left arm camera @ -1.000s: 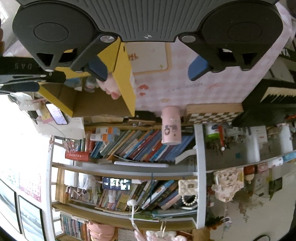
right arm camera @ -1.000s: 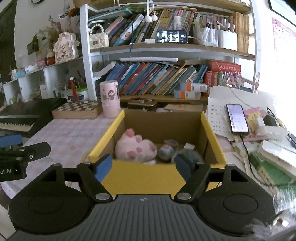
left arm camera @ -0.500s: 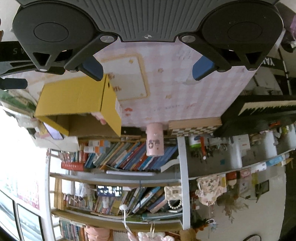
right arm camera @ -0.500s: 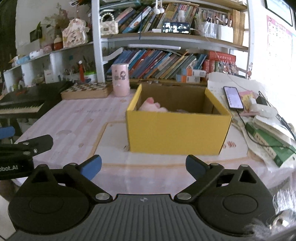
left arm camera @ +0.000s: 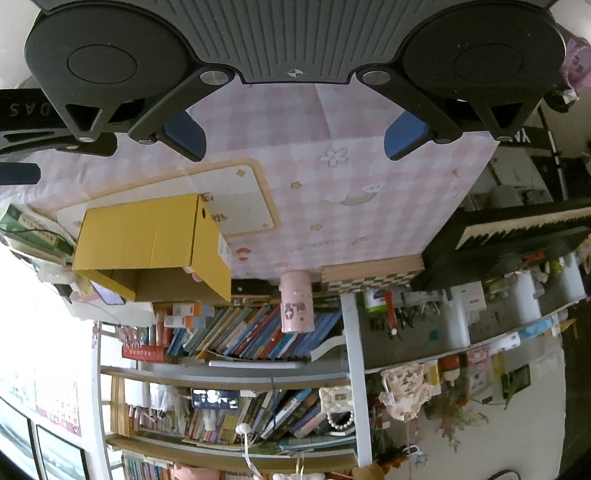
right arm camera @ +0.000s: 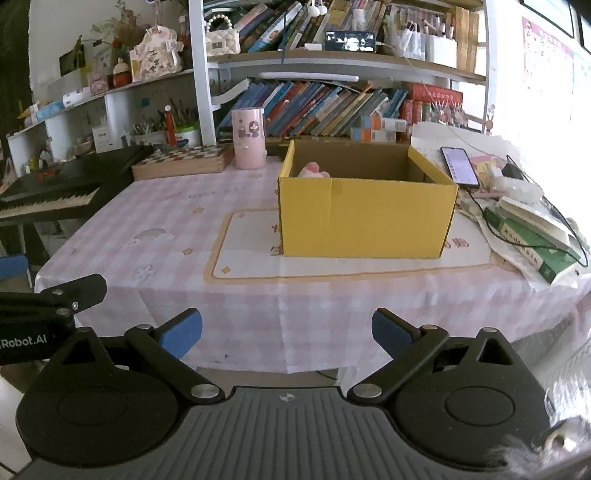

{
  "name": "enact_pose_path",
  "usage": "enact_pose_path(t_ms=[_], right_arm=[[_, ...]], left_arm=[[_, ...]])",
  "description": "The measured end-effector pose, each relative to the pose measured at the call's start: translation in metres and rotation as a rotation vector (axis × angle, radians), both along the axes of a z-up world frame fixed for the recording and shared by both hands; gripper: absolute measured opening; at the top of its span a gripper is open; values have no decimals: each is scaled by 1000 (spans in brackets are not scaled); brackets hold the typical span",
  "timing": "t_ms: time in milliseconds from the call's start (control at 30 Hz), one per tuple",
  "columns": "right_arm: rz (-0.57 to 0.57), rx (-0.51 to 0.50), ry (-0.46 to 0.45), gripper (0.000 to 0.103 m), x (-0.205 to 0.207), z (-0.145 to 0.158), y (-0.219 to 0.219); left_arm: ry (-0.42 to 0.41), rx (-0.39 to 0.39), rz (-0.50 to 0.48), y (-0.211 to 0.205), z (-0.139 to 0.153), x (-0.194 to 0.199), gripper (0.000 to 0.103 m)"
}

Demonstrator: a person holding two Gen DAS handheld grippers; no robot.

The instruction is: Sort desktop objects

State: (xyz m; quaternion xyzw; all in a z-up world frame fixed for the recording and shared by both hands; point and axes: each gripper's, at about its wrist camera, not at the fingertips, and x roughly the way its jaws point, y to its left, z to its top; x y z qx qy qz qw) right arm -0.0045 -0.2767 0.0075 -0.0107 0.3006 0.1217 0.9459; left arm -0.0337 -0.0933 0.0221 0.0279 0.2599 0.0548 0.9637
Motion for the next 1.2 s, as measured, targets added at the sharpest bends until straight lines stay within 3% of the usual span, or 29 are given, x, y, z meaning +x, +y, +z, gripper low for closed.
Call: enact_pose_path(t_ms=[733, 1200], right_arm=[[2, 2, 40, 103, -6, -4, 12], [-1, 0, 62, 103, -3, -8, 14]], left_arm=[[53, -13, 16, 13, -7, -4, 103], [25, -33, 4, 14, -8, -6, 103]])
